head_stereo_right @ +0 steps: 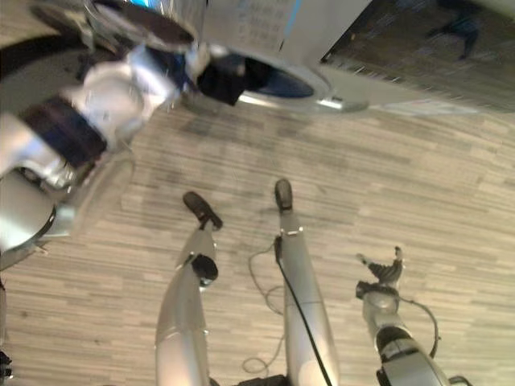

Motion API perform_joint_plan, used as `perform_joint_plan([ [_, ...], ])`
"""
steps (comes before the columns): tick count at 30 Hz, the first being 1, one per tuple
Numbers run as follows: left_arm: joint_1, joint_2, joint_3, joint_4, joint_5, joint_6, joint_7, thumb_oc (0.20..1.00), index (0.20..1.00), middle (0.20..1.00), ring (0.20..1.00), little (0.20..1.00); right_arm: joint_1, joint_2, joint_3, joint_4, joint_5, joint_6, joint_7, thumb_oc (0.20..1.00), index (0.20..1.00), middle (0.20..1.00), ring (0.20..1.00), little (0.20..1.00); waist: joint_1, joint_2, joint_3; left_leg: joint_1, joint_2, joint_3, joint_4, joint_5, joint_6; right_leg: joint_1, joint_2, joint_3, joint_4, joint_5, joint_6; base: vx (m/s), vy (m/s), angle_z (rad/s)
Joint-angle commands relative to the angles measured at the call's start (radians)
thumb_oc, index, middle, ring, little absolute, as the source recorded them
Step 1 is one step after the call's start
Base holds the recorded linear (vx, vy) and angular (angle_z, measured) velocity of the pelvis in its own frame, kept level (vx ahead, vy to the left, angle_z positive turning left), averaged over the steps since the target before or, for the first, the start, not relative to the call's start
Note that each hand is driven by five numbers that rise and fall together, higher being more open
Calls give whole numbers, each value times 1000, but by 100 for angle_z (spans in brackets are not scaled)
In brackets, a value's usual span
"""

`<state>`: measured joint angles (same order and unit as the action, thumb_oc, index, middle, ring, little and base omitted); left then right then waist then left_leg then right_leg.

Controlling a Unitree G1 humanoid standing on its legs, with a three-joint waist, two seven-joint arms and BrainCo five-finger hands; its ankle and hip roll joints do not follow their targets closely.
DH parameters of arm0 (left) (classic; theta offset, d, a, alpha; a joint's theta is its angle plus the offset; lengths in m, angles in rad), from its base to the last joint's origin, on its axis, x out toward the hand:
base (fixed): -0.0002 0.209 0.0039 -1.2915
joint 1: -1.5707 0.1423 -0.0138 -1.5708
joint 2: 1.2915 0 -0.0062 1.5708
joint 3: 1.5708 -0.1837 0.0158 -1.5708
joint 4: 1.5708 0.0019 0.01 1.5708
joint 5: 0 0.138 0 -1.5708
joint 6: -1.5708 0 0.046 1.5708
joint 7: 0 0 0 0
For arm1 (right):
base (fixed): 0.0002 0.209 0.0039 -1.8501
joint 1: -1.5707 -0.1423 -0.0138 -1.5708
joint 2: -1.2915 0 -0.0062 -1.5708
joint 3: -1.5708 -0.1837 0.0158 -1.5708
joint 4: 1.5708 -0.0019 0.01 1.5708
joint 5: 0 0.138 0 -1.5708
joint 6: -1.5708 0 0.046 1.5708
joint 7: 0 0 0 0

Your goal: Grab the laundry basket,head to the washer,open it,put in the laundry and shut it.

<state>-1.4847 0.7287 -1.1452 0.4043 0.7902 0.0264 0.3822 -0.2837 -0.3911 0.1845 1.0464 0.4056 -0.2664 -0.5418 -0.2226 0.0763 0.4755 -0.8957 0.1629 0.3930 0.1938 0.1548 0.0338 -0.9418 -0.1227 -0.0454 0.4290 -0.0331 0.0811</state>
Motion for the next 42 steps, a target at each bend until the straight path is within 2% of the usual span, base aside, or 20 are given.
perform_joint_plan([
  [1, -15, 46, 163, -155, -188, -90, -142, 1000, 1000, 1000, 1000, 1000, 171, -56, -121, -33, -45, 88, 12, 1000, 1000, 1000, 1000, 1000, 29, 61, -56, 19, 17, -54, -9, -95, -123, 87, 24, -109, -30, -149, -34, -14, -34, -5],
  [5, 510, 144, 408, -407, -571, -156, -346, 1000, 1000, 1000, 1000, 1000, 234, -25, -148, -41, -79, 148, 95, 1000, 1000, 1000, 1000, 1000, 56, 60, -85, 111, 2, -50, -48, -69, -133, 187, 30, -119, -99, -120, -41, -3, 0, 3],
  [8, 845, 103, 567, -489, -819, -177, -390, 1000, 1000, 1000, 1000, 1000, 243, 2, -159, -12, -71, 154, 143, 1000, 1000, 1000, 1000, 1000, 73, 49, -111, 178, -1, -56, -68, -62, -136, 261, 31, -127, -141, -106, -40, 8, -18, 17],
  [10, 1068, 26, 660, -508, -928, -188, -396, 1000, 1000, 1000, 1000, 1000, 247, 37, -178, 48, -25, 149, 195, 1000, 1000, 1000, 1000, 1000, 94, 36, -132, 261, -4, -74, -93, -51, -137, 347, 30, -142, -166, -103, -38, 51, -37, 16],
  [16, 1399, -36, 822, -509, -987, -170, -400, 1000, 1000, 1000, 1000, 1000, 258, 37, -214, 143, 30, 157, 252, 1000, 1000, 1000, 1000, 1000, 119, 20, -173, 438, -12, -93, -156, -32, -136, 525, 28, -171, -213, -106, -33, 97, 2, 11],
  [20, 1504, -80, 883, -469, -997, -165, -395, 1000, 1000, 1000, 1000, 1000, 254, 18, -255, 209, 48, 167, 262, 1000, 1000, 1000, 1000, 1000, 133, 8, -220, 525, -10, -105, -188, -31, -133, 621, 25, -187, -249, -102, -21, 128, 49, 13],
  [22, 1558, -147, 934, -406, -1023, -154, -374, 1000, 1000, 1000, 1000, 1000, 241, -56, -333, 234, 72, 163, 243, 1000, 1000, 1000, 1000, 1000, 144, -10, -270, 595, -9, -117, -206, -43, -126, 695, 18, -203, -276, -98, -8, 142, 68, 23],
  [23, 1558, -150, 934, -406, -1023, -154, -373, 1000, 1000, 1000, 1000, 1000, 241, -59, -332, 236, 73, 163, 243, 1000, 1000, 1000, 1000, 1000, 143, -8, -267, 599, -10, -117, -207, -44, -126, 701, 17, -203, -278, -97, -7, 147, 54, 19],
  [24, 1559, -196, 955, -353, -1046, -148, -351, 1000, 1000, 1000, 1000, 1000, 212, -131, -393, 223, 98, 159, 217, 1000, 1000, 1000, 1000, 1000, 149, -27, -300, 635, -13, -133, -210, -58, -120, 744, 10, -207, -293, -91, 3, 151, 66, 13],
  [28, 1523, -240, 936, -281, -1044, -152, -329, 1000, 1000, 1000, 1000, 1000, 112, -424, -487, 139, 89, 159, 161, 1000, 1000, 1000, 1000, 1000, 161, -61, -354, 705, -32, -160, -211, -103, -108, 846, -14, -221, -345, -62, 30, 187, 101, 9],
  [29, 1513, -242, 927, -249, -1028, -155, -329, 1000, 1000, 1000, 1000, 1000, 89, -598, -539, 103, 68, 160, 154, 1000, 1000, 1000, 1000, 1000, 160, -83, -379, 718, -41, -145, -197, -109, -94, 880, -28, -237, -365, -22, 39, 120, 105, 13],
  [30, 1509, -247, 924, -247, -1027, -157, -329, 1000, 1000, 1000, 1000, 1000, 89, -605, -541, 105, 69, 160, 156, 1000, 1000, 1000, 1000, 1000, 161, -79, -375, 721, -41, -145, -196, -111, -93, 885, -29, -238, -369, -20, 41, 119, 157, 25],
  [31, 1518, -252, 949, -224, -1016, -152, -320, 1000, 1000, 1000, 1000, 1000, 179, -696, -636, -69, 41, 163, 135, 1000, 1000, 1000, 1000, 1000, 141, -91, -388, 741, -49, -140, -194, -125, -89, 901, -40, -226, -378, 8, 55, 137, 143, 25],
  [32, 1531, -275, 1011, -218, -990, -143, -318, 1000, 1000, 1000, 1000, 1000, 379, -581, -728, -454, -123, 157, 95, 1000, 1000, 1000, 1000, 1000, 108, -93, -391, 764, -57, -125, -191, -146, -80, 906, -51, -207, -372, 31, 68, 194, 208, 17],
  [33, 1533, -300, 1041, -198, -972, -132, -304, 1000, 1000, 1000, 1000, 1000, 441, -425, -768, -629, -159, 129, 80, 1000, 1000, 1000, 1000, 1000, 88, -78, -400, 771, -66, -120, -192, -159, -69, 908, -57, -193, -373, 49, 73, 279, 276, 2],
  [34, 1547, -315, 1025, -150, -958, -135, -301, 1000, 1000, 1000, 1000, 1000, 472, -280, -777, -866, -293, 96, 10, 1000, 1000, 1000, 1000, 1000, 95, -76, -426, 794, -91, -126, -195, -185, -45, 921, -67, -170, -360, 70, 83, 214, 209, -13],
  [36, 1548, -308, 1020, -142, -937, -137, -302, 1000, 1000, 1000, 1000, 1000, 452, -256, -787, -980, -373, 98, 6, 1000, 1000, 1000, 1000, 1000, 97, -82, -436, 811, -99, -129, -208, -194, -33, 914, -67, -149, -330, 69, 86, 175, 156, -33],
  [37, 1547, -303, 1012, -137, -933, -136, -305, 1000, 1000, 1000, 1000, 1000, 425, -277, -784, -1036, -415, 85, 8, 1000, 1000, 1000, 1000, 1000, 98, -86, -442, 823, -103, -132, -219, -198, -24, 908, -60, -138, -288, 66, 88, 150, 169, -35],
  [39, 1541, -284, 1000, -119, -895, -129, -312, 1000, 1000, 1000, 1000, 1000, 347, -317, -732, -1172, -513, 107, 46, 1000, 1000, 1000, 1000, 1000, 109, -97, -429, 866, -107, -138, -252, -202, 3, 844, -37, -93, -79, 69, 98, 109, 174, -24],
  [42, 1532, -275, 983, -104, -889, -129, -317, 1000, 1000, 1000, 1000, 1000, 284, -366, -679, -1207, -502, 100, 88, 1000, 1000, 1000, 1000, 1000, 117, -101, -418, 887, -101, -144, -270, -199, 11, 775, -21, -73, 30, 77, 112, 65, 66, -14],
])
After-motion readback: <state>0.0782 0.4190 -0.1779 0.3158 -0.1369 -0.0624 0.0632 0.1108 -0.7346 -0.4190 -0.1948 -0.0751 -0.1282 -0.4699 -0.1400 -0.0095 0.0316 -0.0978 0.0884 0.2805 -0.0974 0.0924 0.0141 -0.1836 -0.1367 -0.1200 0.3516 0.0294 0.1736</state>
